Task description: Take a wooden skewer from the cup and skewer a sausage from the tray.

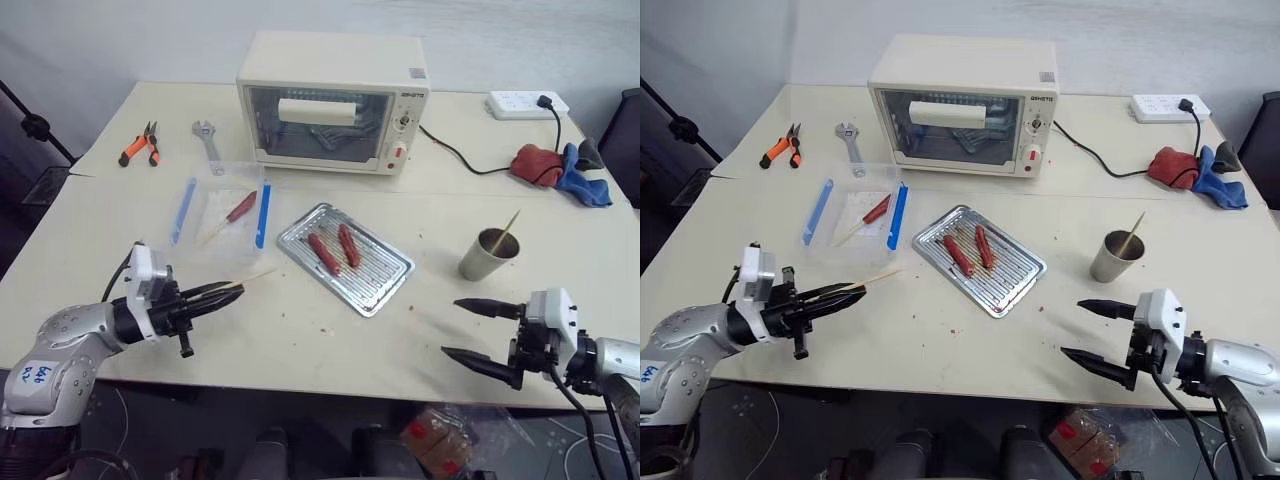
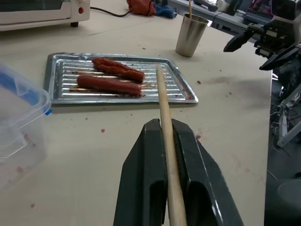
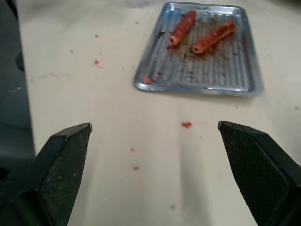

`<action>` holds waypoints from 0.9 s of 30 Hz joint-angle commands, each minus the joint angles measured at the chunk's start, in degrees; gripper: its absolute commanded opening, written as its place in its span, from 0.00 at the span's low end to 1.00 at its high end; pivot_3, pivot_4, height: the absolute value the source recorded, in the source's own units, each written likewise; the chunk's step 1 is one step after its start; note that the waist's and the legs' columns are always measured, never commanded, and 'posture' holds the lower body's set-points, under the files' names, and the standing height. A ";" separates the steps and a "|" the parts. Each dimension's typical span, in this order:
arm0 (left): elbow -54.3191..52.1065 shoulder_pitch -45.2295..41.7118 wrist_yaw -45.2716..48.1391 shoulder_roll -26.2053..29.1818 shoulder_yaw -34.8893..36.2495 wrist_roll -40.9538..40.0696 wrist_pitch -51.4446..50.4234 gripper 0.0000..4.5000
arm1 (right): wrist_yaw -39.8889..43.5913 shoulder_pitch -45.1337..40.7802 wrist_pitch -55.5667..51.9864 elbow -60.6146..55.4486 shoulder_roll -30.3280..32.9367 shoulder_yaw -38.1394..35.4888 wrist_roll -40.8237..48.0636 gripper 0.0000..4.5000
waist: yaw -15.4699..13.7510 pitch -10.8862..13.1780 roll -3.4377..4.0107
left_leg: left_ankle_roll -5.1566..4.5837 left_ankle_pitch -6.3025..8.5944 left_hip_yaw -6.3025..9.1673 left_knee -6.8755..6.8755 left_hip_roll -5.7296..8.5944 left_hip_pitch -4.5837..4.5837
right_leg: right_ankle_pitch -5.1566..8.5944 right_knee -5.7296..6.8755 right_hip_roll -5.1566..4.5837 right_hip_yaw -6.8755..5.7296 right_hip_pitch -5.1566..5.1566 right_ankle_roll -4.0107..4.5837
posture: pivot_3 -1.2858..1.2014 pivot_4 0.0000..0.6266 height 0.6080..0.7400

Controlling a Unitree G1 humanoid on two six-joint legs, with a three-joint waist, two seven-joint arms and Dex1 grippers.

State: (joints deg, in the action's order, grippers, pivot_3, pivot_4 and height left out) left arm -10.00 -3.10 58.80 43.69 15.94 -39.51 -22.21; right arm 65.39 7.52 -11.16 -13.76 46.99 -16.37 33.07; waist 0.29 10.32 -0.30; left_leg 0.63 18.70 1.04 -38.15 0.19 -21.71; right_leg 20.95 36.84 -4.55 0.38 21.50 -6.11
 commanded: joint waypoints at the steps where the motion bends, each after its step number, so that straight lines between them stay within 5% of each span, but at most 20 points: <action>1: 0.10 0.82 1.16 0.78 2.44 0.59 1.43 0.00 | -2.35 -3.69 -3.73 -3.91 -0.07 -0.12 3.03 1.00 | 0.03 0.00 0.00 | 0.03 -0.01 0.00 0.06 -0.01 0.04 | 0.00 0.01 0.00 0.00 0.00 0.00 | 0.52 0.24 1.00; 7: 2.52 2.69 0.00 -0.87 4.40 1.98 3.58 0.00 | -15.64 -22.52 -26.19 -11.36 -1.05 12.34 4.96 1.00 | 0.70 0.00 -0.01 | 0.13 -0.08 0.01 0.09 -0.06 0.12 | 0.01 0.04 -0.02 0.03 -0.01 0.02 | 0.52 0.24 1.00; 13: 1.82 2.84 -2.35 -3.44 4.75 2.54 4.95 0.00 | -28.31 -42.27 -37.19 -3.31 -13.11 25.15 -2.99 1.00 | 1.31 0.00 -0.02 | 0.17 -0.08 0.05 0.20 -0.05 0.09 | 0.05 0.05 -0.06 -0.01 0.10 0.10 | 0.52 0.24 1.00; 18: 1.20 2.68 -5.54 -5.54 6.07 2.04 4.81 0.00 | -33.92 -50.41 -36.56 6.03 -19.69 33.36 -13.54 1.00 | 1.26 0.00 -0.03 | 0.13 -0.07 0.06 0.19 0.05 0.02 | 0.05 0.16 -0.12 -0.06 0.17 0.10 | 0.52 0.24 1.00; 27: -2.20 4.14 -8.24 -7.28 5.67 1.90 4.16 0.00 | -38.51 -56.92 -30.00 20.26 -33.60 37.44 -22.14 1.00 | 2.48 -0.02 -0.05 | 0.14 -0.07 -0.05 0.15 0.05 -0.08 | 0.04 0.64 -0.10 -0.08 0.48 0.09 | 0.52 0.24 1.00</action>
State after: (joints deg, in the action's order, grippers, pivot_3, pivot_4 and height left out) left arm -9.53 0.74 51.21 36.53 20.97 -37.17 -18.28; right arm 27.38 -47.95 -43.50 6.37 14.21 20.87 12.37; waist 2.77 10.30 -0.35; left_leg 0.77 18.63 0.98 -38.01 0.24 -21.80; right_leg 20.99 37.52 -4.64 0.31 21.99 -6.03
